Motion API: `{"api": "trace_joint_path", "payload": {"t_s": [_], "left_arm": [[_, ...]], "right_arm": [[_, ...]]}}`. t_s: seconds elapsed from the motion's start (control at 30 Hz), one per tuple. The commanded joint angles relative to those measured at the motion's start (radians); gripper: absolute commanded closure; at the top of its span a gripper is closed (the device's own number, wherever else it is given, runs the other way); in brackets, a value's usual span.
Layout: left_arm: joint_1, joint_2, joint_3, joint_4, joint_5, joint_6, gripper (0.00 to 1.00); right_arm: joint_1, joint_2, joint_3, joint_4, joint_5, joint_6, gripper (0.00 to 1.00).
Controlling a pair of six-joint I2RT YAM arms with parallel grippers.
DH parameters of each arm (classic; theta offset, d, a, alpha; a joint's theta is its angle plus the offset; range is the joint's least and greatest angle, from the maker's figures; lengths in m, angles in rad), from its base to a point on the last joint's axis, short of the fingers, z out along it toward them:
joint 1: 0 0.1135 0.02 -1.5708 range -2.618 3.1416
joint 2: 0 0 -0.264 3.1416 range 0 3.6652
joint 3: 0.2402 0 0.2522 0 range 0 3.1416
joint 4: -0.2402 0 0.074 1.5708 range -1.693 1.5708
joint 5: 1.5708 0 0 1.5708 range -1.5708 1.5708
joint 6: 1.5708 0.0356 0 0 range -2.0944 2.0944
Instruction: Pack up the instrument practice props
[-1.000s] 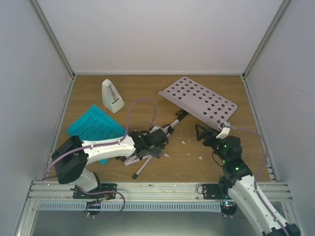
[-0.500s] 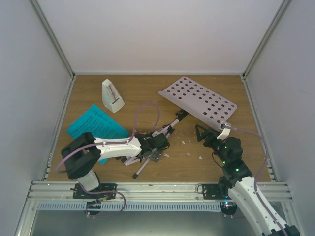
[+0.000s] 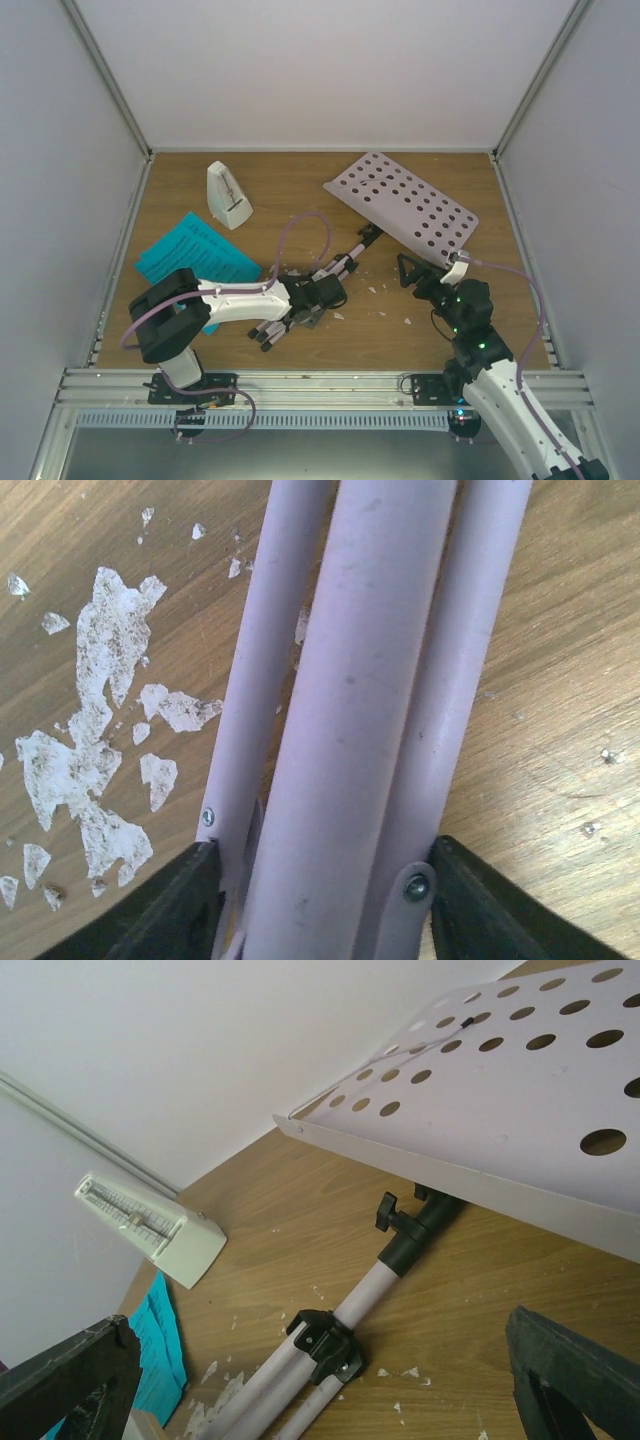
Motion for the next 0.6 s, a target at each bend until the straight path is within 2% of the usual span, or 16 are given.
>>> {"api": "trace_joint_path", "payload": {"t_s": [0.0,0.07,0.13,0.4,0.57], "left_arm": [[-0.009,0.001,0.008,0.019,-0.002,0.006,0.49],[-0.009,0.000,0.010,0.021,-0.002,0.008,0.51],[-0.010,-0.001,0.016,0.018,-0.002,0.009,0.46],[-0.009,-0.072,0.030,0.032,0.041,0.026,0.02],[0.026,-0.143,0.002,0.071,0.153,0.047,0.01]], "right_arm": [[-0.008,-0.012,-0.013,-0.003,0.008,0.010,0.00],[-0.007,-0.013,-0.013,-0.003,0.007,0.010,0.01],[-0.008,-0.013,-0.015,-0.003,0.008,0.011,0.00],[-0.008,-0.013,-0.013,-0.004,0.008,0.011,0.00],[-0.009,-0.014,-0.011,-0.006,0.009,0.011,0.00]]}}
